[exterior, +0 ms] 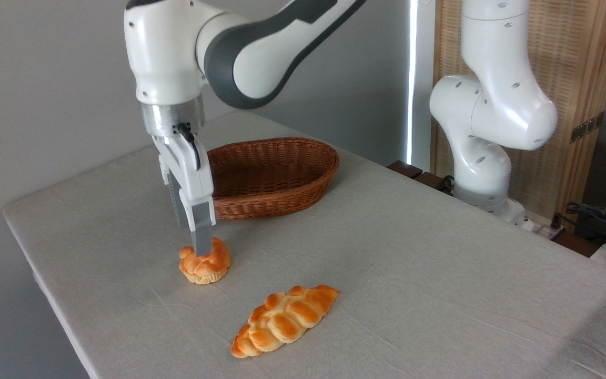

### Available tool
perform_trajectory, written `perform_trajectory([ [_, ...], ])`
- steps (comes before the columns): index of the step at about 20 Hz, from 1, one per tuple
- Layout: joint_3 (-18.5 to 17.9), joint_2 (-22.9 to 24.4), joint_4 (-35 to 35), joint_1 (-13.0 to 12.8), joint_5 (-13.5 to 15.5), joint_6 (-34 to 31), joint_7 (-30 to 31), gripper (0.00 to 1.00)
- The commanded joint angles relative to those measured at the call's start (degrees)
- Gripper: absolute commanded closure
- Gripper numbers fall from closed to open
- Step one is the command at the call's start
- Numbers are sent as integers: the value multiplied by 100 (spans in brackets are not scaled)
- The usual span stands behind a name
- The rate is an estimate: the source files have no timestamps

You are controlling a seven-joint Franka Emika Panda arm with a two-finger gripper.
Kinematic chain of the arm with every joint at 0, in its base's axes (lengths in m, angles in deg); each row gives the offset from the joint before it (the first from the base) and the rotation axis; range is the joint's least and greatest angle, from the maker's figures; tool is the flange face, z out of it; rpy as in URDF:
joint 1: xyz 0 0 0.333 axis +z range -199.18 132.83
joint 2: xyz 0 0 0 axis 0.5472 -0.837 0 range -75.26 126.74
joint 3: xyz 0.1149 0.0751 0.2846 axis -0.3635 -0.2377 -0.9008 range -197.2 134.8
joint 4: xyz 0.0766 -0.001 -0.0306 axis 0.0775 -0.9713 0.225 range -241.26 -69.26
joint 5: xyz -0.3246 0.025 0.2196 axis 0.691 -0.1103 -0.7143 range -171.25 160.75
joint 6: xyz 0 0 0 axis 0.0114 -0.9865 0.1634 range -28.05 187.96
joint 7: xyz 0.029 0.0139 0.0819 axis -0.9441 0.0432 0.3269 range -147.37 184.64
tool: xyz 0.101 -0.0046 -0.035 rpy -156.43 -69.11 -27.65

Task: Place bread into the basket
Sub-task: 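Lower the gripper onto the small round bread roll, then close the gripper fingers around the round roll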

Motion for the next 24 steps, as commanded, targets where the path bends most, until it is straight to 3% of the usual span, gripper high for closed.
perform_trajectory([
  [1,-5,-51,-195,2,43,126,-29,0],
  [7,118,-289,-309,2,-1,213,-117,0],
  [8,127,-332,-318,2,-27,274,-134,4],
  [12,136,-342,-336,2,-18,301,-135,57],
  [14,136,-342,-336,2,-18,301,-196,68],
  [24,144,-245,-301,55,-18,257,-301,75],
])
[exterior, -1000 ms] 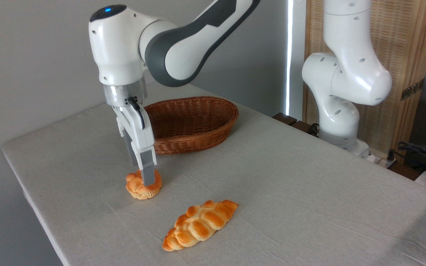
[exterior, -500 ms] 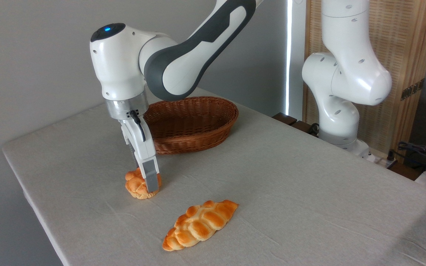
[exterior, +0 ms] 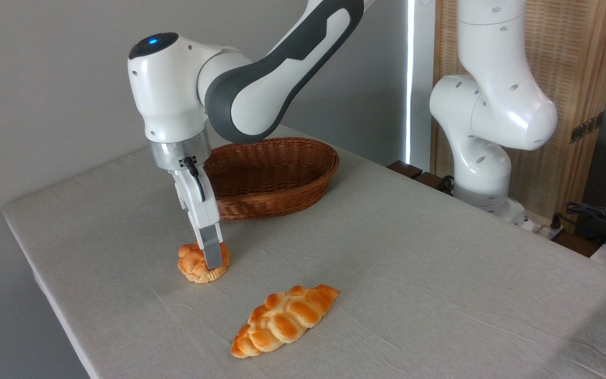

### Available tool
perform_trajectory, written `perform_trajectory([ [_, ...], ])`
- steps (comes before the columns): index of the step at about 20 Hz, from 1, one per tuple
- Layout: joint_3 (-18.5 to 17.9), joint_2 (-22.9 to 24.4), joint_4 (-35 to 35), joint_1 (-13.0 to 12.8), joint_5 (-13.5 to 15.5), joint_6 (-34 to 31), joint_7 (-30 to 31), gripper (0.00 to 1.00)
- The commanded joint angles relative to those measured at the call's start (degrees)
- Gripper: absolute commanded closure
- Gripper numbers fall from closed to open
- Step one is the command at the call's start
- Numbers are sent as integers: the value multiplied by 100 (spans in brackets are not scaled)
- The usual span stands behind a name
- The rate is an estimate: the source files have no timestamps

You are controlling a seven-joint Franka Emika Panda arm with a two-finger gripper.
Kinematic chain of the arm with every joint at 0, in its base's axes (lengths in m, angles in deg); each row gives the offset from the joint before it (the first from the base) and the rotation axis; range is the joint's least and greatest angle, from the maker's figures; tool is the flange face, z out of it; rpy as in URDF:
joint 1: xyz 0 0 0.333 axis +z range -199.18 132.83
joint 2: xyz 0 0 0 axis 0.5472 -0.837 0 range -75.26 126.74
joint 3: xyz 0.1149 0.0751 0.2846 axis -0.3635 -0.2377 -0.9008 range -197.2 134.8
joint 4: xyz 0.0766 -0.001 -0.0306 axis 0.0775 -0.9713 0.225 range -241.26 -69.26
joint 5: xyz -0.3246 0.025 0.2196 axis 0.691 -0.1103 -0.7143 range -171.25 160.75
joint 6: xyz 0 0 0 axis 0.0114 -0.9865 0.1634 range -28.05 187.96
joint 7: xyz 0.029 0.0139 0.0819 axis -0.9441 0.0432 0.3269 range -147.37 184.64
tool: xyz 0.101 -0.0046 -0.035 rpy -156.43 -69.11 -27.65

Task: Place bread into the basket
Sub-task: 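Close the gripper fingers around the round roll, then lift the round roll and carry it over the wicker basket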

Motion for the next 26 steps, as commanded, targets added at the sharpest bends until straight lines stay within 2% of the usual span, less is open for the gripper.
perform_trajectory([
  [1,19,111,-26,56,-10,111,-109,75],
  [9,-43,269,238,74,139,49,-30,74],
  [13,-61,540,290,82,639,-108,-13,74],
  [15,-69,909,308,108,868,-493,-13,74],
  [17,-69,1261,308,65,930,-933,-21,74],
  [19,-69,1560,282,-162,1009,-1259,-13,74],
  [23,-69,1596,168,-1058,1009,-1410,197,74],
  [24,-69,1579,124,-1191,992,-1384,329,74],
  [26,-61,1561,53,-1280,992,-1375,418,74],
])
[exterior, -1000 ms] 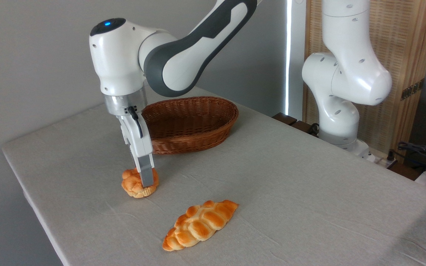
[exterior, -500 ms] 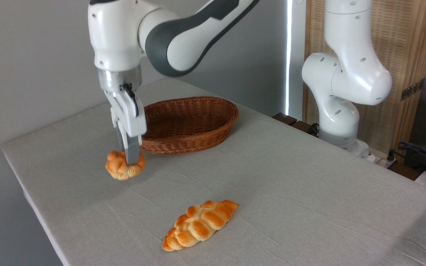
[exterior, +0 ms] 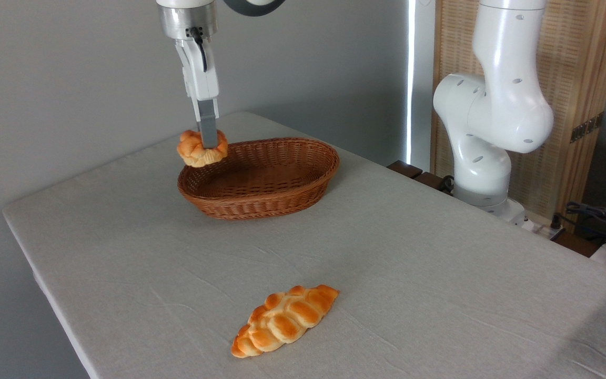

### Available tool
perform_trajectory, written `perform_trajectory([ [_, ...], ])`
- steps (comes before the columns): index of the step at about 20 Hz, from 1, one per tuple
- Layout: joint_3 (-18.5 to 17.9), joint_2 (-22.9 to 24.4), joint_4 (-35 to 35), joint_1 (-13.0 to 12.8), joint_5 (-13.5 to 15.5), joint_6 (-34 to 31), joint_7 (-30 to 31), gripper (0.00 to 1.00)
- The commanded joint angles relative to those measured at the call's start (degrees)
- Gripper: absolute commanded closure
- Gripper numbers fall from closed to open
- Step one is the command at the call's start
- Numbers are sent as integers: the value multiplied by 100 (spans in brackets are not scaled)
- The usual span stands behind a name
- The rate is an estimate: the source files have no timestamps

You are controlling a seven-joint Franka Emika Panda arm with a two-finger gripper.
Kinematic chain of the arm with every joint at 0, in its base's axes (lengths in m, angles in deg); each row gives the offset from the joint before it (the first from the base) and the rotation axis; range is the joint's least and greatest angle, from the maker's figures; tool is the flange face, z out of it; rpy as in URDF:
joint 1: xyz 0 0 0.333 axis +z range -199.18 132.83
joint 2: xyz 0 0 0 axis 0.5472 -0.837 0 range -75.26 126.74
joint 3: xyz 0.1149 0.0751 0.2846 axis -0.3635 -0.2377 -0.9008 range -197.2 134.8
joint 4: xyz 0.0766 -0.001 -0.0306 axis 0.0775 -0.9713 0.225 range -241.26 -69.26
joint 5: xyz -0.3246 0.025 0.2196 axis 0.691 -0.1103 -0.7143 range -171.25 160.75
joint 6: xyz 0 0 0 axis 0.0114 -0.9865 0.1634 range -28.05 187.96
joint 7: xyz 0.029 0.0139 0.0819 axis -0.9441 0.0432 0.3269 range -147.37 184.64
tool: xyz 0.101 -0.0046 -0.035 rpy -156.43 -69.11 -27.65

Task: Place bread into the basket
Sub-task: 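Lift the round roll and carry it over the wicker basket, then lower the roll into the basket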

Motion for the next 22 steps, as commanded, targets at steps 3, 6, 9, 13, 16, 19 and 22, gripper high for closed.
perform_trajectory([
  [3,61,-322,-143,-241,67,166,109,66],
  [6,175,-752,-151,-320,-12,342,74,51],
  [9,325,-990,-151,-320,-20,333,56,39],
  [13,325,-991,-151,-311,-90,342,21,0],
  [16,325,-991,-151,-311,-240,342,21,0],
  [19,334,-991,-151,-311,-240,325,21,0],
  [22,334,-991,-151,-311,-240,325,21,0],
])
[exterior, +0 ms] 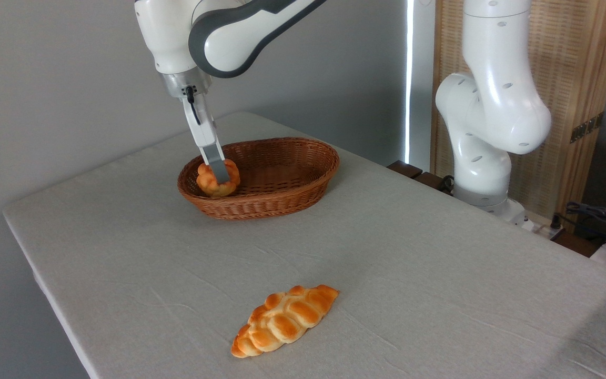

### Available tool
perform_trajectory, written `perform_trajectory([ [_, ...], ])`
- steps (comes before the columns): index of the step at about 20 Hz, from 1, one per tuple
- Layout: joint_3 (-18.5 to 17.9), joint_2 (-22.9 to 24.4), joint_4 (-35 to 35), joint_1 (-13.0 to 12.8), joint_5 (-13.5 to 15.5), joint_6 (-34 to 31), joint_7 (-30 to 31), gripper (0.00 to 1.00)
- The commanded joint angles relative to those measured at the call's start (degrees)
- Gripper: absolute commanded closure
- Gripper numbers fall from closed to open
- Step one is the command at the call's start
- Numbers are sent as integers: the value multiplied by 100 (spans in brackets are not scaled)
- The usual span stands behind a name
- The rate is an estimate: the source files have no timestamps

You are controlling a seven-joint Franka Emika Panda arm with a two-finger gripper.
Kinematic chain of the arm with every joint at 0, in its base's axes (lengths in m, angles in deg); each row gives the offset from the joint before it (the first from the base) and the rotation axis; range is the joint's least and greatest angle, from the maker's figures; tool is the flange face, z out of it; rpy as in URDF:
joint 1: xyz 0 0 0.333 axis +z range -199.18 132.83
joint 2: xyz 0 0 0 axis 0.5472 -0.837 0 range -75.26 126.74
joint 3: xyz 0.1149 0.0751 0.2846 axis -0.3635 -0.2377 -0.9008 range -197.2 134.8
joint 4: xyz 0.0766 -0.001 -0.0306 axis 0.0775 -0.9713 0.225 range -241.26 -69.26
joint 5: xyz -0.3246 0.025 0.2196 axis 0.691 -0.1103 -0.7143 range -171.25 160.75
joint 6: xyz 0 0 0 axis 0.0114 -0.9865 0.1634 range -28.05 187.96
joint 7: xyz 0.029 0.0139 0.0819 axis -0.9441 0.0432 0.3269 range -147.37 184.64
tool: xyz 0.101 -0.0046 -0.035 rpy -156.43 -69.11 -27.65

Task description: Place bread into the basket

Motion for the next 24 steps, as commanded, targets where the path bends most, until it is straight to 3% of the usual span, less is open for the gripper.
perform_trajectory([
  [1,-15,53,5,-7,-62,-6,-62,0],
  [5,-15,114,57,10,-53,-58,-27,0],
  [9,-103,474,460,352,-53,-338,26,0],
  [11,-409,510,908,485,-53,-645,26,0],
  [15,-1147,510,1648,511,-62,-1341,9,0],
  [18,-1158,510,1771,1099,-97,-1394,9,0],
  [20,-1175,493,1929,1214,-411,-1578,-9,0],
  [22,-1158,449,2043,1267,-999,-1806,0,0],
  [24,-1158,422,2131,1355,-1073,-1834,17,0],
])
